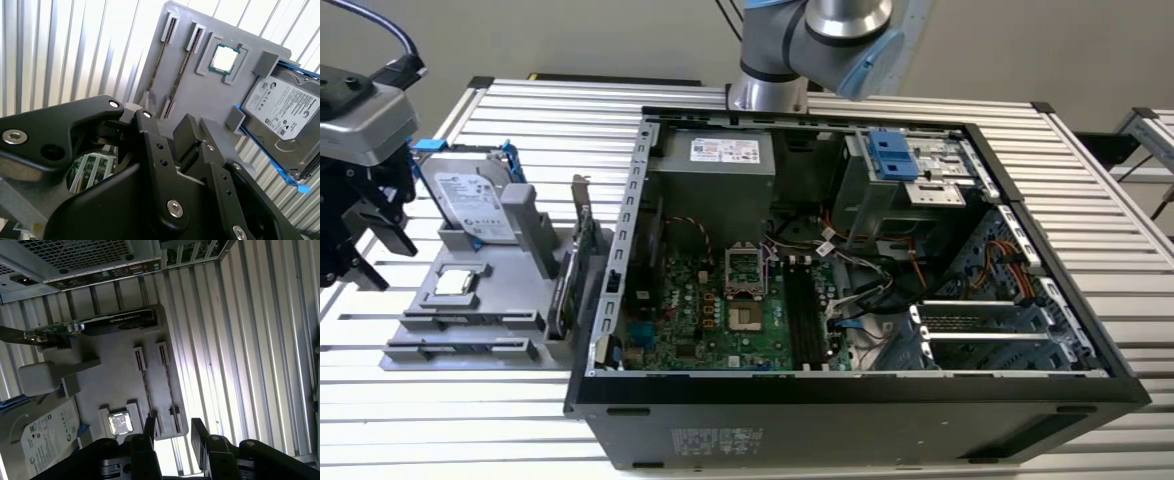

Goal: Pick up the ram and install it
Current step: 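Pick up the ram and move it above insertion slot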

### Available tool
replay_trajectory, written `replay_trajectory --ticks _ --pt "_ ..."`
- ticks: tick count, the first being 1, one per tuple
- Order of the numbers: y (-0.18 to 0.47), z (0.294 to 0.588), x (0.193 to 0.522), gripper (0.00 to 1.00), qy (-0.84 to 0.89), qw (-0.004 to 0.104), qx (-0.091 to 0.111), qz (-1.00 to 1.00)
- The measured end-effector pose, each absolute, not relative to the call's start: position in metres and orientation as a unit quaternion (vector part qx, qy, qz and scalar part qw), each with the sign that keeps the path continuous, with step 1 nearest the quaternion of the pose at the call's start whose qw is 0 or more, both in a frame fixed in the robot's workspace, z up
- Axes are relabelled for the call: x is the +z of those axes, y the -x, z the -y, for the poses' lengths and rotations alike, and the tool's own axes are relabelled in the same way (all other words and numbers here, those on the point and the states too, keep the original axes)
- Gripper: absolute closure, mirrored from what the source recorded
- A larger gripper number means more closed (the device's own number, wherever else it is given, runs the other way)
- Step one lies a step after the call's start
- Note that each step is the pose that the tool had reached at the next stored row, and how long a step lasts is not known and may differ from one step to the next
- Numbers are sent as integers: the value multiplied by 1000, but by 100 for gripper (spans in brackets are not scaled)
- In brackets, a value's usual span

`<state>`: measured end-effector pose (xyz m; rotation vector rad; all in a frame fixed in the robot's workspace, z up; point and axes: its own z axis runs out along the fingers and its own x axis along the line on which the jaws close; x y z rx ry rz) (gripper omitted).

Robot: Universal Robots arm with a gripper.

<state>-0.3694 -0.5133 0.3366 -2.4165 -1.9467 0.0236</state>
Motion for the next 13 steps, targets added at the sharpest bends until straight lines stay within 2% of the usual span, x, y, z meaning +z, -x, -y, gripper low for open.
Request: replay_trajectory --ticks 13 --pt "369 513 330 0 779 19 8 627"
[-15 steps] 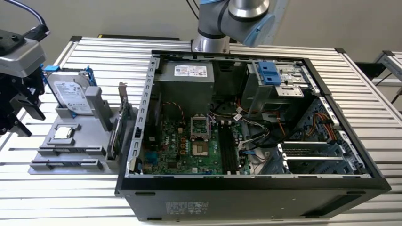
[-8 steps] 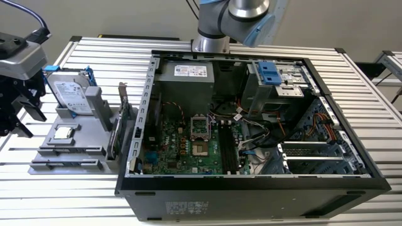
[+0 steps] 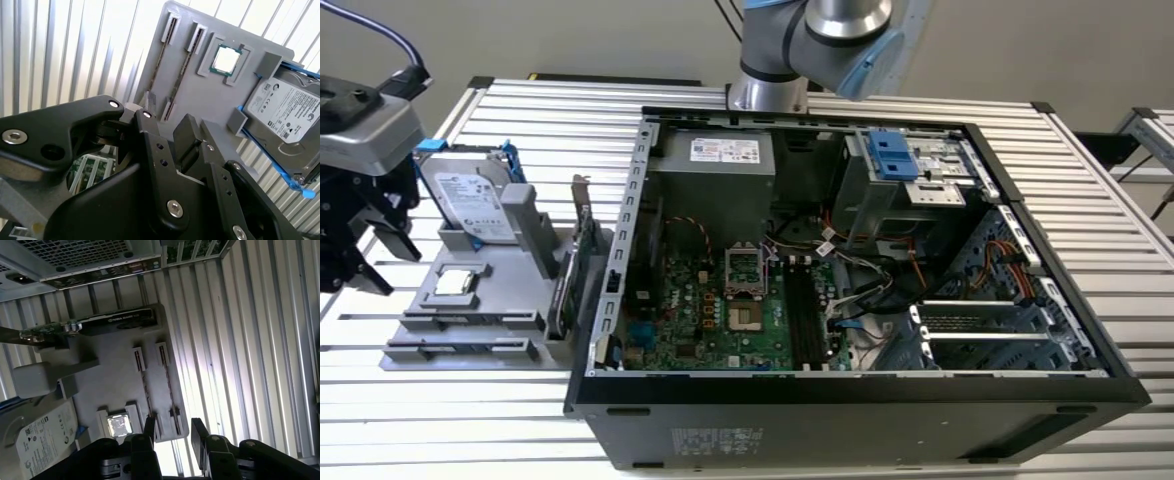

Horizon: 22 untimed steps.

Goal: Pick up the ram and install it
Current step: 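Pick up the ram and move it above insertion slot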

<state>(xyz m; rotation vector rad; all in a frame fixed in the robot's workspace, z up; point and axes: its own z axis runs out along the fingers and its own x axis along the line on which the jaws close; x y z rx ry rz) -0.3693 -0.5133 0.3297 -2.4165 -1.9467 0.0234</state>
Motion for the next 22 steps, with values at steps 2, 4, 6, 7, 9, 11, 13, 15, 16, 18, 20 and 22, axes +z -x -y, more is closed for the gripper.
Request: replay_trajectory --ticks 2,4,6,7,9,11,13,15,16,18,20,22 --pt "369 513 329 0 779 19 8 627" --pt "369 513 328 0 779 19 8 627" --pt "369 513 327 0 779 19 8 627" --pt "369 513 326 0 779 19 8 627" --pt "369 513 325 0 779 19 8 627" --pt "369 513 323 0 779 19 8 627" --pt "369 513 322 0 779 19 8 627" --pt "369 513 320 0 779 19 8 627" --pt "369 513 319 0 779 19 8 627" --pt "369 513 317 0 779 19 8 627" --pt "369 513 315 0 779 19 8 627" --pt "369 513 313 0 779 19 8 627"
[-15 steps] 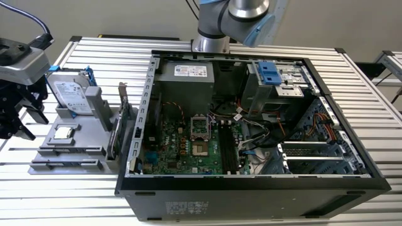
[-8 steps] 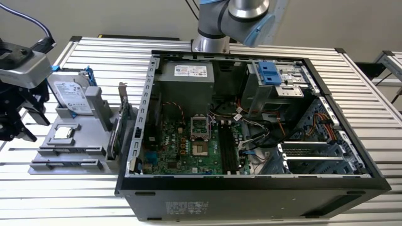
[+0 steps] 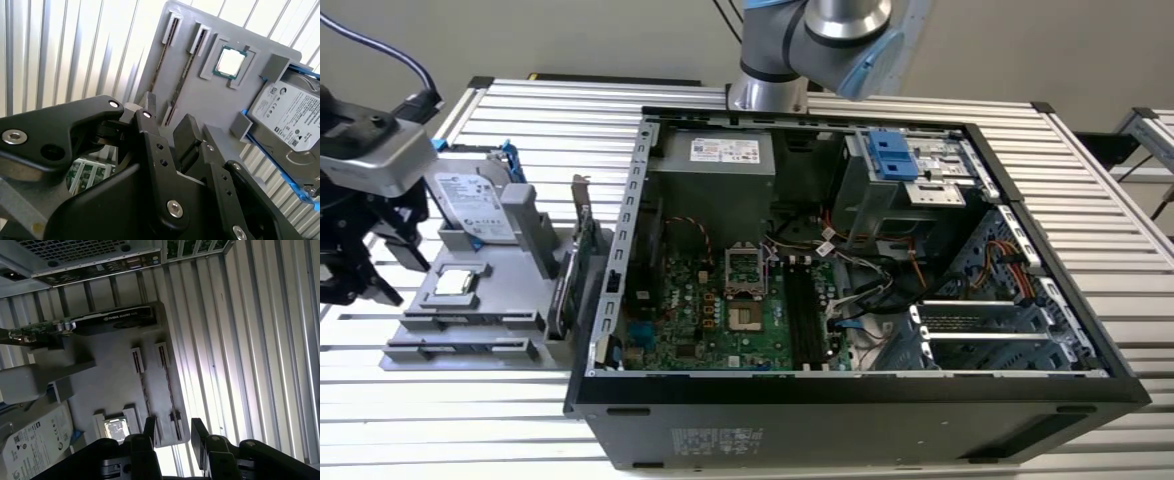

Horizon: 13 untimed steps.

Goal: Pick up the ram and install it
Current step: 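Pick up the ram and move it above insertion slot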

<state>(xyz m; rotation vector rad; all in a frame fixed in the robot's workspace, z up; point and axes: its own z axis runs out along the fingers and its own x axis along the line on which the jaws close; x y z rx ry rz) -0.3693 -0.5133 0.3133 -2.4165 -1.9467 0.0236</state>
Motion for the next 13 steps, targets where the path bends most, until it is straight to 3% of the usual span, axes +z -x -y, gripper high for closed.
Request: replay_trajectory --ticks 13 --pt "369 513 303 0 779 19 8 627"
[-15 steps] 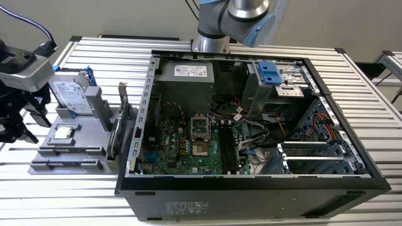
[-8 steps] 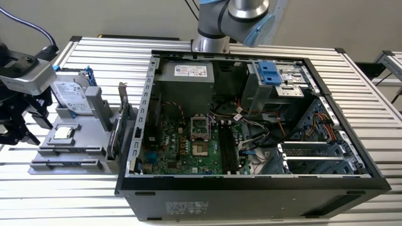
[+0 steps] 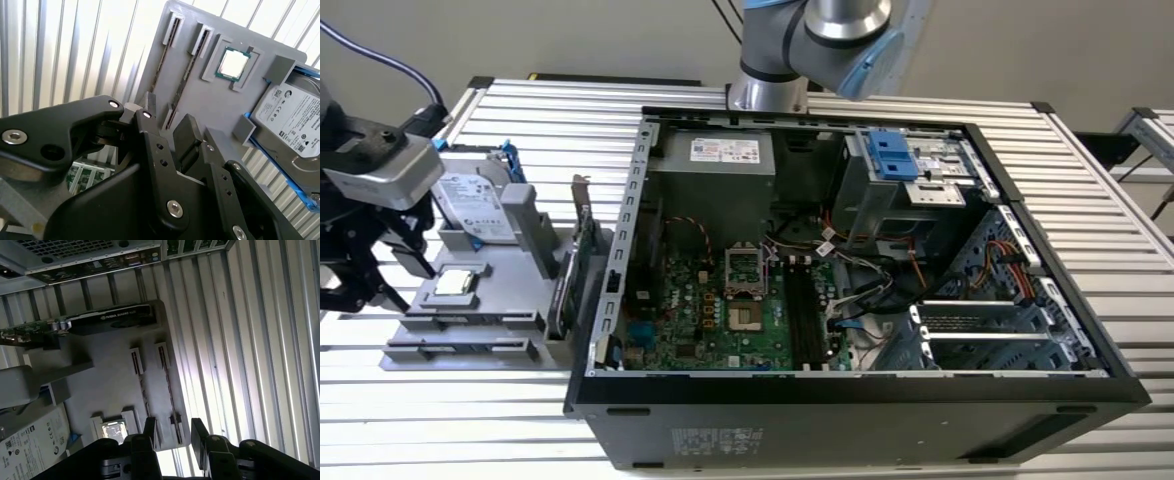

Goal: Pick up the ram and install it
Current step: 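Pick up the ram and move it above insertion slot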

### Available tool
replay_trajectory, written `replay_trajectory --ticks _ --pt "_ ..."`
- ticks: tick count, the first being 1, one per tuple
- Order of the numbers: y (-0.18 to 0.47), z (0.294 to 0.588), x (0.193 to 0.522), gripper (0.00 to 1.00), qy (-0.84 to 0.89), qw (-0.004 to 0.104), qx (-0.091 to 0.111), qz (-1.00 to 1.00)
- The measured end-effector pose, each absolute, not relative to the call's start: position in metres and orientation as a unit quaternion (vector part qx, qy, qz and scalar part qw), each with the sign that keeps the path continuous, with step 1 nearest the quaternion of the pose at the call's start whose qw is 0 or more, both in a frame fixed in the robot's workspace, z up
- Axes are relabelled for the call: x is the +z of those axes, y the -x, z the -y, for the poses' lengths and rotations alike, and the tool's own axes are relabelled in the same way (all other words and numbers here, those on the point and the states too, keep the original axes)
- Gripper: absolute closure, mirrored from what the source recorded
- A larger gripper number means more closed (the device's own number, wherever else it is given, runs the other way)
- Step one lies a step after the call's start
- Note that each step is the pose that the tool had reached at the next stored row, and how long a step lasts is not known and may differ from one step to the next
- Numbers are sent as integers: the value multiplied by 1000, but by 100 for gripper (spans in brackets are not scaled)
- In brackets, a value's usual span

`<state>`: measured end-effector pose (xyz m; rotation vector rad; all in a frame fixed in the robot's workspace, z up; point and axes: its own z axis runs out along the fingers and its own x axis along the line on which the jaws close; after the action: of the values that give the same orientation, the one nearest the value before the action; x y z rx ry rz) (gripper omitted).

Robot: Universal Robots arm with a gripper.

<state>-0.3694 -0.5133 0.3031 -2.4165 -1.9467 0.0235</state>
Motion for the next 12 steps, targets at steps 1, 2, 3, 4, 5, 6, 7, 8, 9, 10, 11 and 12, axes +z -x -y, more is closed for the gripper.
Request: replay_trajectory --ticks 1,2,3,4,5,6,7,8,9,10,11,12 --pt "369 513 302 0 779 19 8 627" --pt "369 513 302 0 779 19 8 627" --pt "369 513 301 0 779 19 8 627" --pt "369 513 300 0 779 19 8 627" --pt "369 513 300 0 779 19 8 627" --pt "369 513 299 0 779 19 8 627" --pt "369 513 298 0 779 19 8 627" --pt "369 513 298 0 779 19 8 627" --pt "369 513 297 0 779 19 8 627" --pt "369 513 296 0 779 19 8 627" --pt "369 513 295 0 779 19 8 627" --pt "369 513 295 0 779 19 8 627"
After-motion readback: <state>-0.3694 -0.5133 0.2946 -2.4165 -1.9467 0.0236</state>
